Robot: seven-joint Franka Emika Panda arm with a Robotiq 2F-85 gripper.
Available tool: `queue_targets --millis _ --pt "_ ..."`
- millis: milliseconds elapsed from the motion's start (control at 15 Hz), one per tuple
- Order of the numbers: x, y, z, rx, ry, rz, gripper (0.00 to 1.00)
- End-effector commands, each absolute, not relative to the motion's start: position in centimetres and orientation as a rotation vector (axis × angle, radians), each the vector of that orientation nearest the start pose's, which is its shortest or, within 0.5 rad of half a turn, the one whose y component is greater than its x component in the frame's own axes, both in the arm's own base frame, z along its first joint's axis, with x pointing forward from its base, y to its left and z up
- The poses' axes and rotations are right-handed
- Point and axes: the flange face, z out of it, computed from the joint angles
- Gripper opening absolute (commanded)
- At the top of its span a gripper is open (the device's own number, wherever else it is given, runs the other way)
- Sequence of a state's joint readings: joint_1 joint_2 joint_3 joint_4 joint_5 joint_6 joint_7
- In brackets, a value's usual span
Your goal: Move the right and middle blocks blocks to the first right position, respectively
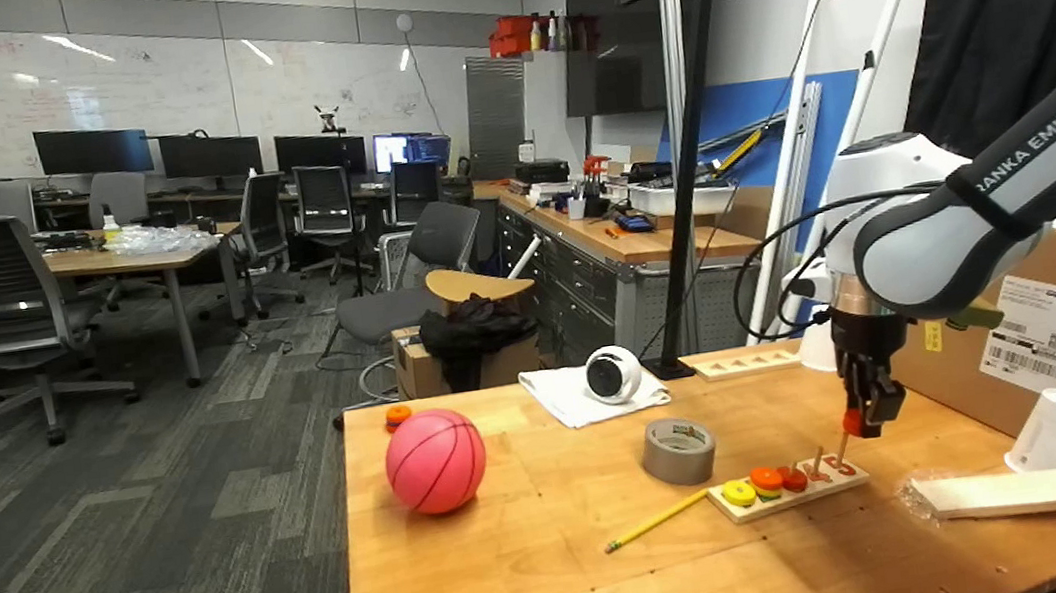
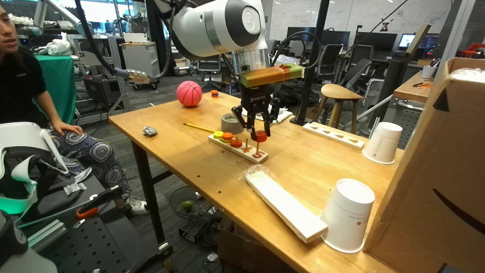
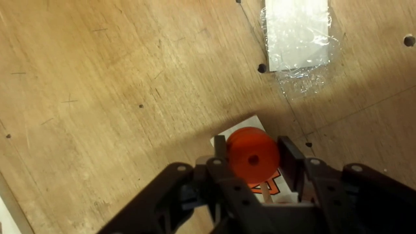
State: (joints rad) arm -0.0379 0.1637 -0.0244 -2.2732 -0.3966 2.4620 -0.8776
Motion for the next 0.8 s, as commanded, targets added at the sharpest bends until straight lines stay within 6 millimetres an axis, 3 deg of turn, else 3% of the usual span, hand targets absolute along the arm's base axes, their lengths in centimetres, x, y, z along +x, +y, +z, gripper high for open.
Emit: queue_targets --millis 0,733 --pt "53.7 -3.3 29.1 -2.879 -1.744 0.117 0.23" --pt "54.2 -2.3 29.0 -2.887 -1.703 0.091 0.23"
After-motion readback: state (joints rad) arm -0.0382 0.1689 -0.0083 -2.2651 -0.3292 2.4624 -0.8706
